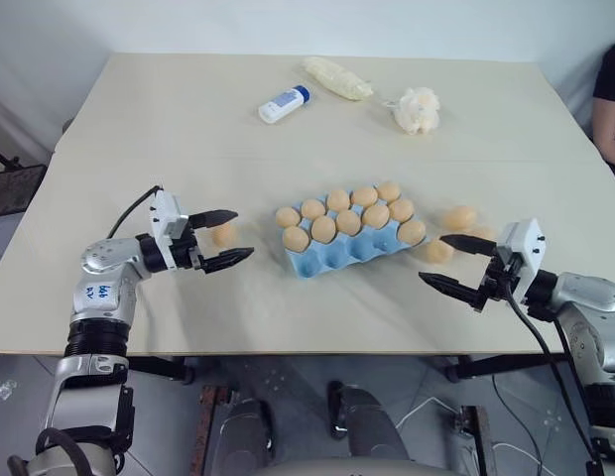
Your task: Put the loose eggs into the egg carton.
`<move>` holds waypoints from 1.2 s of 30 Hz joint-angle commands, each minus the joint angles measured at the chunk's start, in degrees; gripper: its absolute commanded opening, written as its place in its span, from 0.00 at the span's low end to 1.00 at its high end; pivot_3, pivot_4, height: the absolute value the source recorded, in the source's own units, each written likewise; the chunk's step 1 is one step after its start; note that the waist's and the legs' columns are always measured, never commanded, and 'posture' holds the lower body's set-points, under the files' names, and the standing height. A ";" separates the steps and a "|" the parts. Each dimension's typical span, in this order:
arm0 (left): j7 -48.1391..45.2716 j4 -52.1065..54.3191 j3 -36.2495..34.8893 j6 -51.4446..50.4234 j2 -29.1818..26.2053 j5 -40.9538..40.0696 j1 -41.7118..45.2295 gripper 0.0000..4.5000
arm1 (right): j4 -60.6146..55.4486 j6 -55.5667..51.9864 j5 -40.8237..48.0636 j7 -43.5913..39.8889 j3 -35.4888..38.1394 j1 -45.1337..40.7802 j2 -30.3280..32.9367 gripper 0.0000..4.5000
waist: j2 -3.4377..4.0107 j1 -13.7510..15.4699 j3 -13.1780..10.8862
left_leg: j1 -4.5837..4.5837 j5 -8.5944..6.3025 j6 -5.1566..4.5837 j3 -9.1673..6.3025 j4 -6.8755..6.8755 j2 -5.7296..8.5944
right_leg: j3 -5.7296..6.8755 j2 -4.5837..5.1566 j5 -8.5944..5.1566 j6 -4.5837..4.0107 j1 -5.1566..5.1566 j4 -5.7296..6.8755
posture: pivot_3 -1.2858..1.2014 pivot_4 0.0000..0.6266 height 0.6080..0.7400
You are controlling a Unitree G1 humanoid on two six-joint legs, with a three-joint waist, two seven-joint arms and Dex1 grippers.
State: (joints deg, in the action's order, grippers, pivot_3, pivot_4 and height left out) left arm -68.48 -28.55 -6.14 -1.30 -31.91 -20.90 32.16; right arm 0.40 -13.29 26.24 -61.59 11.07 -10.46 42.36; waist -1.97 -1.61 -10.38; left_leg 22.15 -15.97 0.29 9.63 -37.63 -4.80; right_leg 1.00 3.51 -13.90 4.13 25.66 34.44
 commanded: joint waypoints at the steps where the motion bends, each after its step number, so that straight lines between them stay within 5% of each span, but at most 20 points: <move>1: 0.02 -0.22 -0.68 1.88 0.23 -0.11 2.06 0.99 | -0.61 1.35 0.14 -0.27 0.80 -0.92 0.30 1.00 | 0.00 0.00 0.00 | 0.00 0.00 0.00 0.00 -0.01 0.00 | 0.00 0.00 0.00 0.00 0.00 0.01 | 0.52 0.24 1.00; 13: 1.10 -0.21 0.83 -0.38 0.25 1.12 3.76 0.99 | -7.54 -0.99 0.78 6.49 5.89 2.73 0.87 1.00 | 0.00 0.04 0.00 | 0.00 0.00 0.00 -0.01 -0.04 0.00 | 0.00 0.01 0.00 0.00 0.00 0.06 | 0.52 0.24 1.00; 21: -6.02 -4.14 1.97 2.43 2.47 0.38 6.41 0.99 | -31.19 -13.20 3.16 20.51 15.53 19.96 -1.87 1.00 | 0.00 0.17 0.00 | 0.10 -0.03 0.04 -0.16 -0.08 0.01 | 0.10 0.01 -0.02 -0.02 -0.02 -0.01 | 0.52 0.24 1.00; 28: -11.31 -8.59 2.21 3.85 3.13 -0.16 8.91 0.99 | -40.30 -20.19 5.59 28.21 18.55 27.40 -5.47 1.00 | 0.00 -0.03 0.00 | 0.02 -0.02 0.00 -0.18 -0.09 0.01 | 0.08 -0.01 -0.10 -0.16 -0.09 -0.01 | 0.52 0.24 1.00; 36: -13.49 -8.48 1.04 3.88 3.26 -1.12 8.62 0.99 | -36.41 -19.83 3.29 33.75 14.09 22.43 -9.37 1.00 | -0.01 -0.13 0.01 | 0.06 -0.01 -0.07 -0.17 -0.09 0.03 | 0.06 -0.01 -0.11 -0.19 -0.09 -0.13 | 0.52 0.24 1.00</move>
State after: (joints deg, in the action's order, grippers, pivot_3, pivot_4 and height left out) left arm -81.34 -38.40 -3.56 2.06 -28.47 -20.33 39.95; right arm -36.69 -33.68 30.21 -29.17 26.14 13.21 33.44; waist -1.98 -1.74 -10.37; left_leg 22.21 -15.98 0.22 9.46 -37.72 -4.77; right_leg 1.07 3.50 -14.01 3.93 25.57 34.31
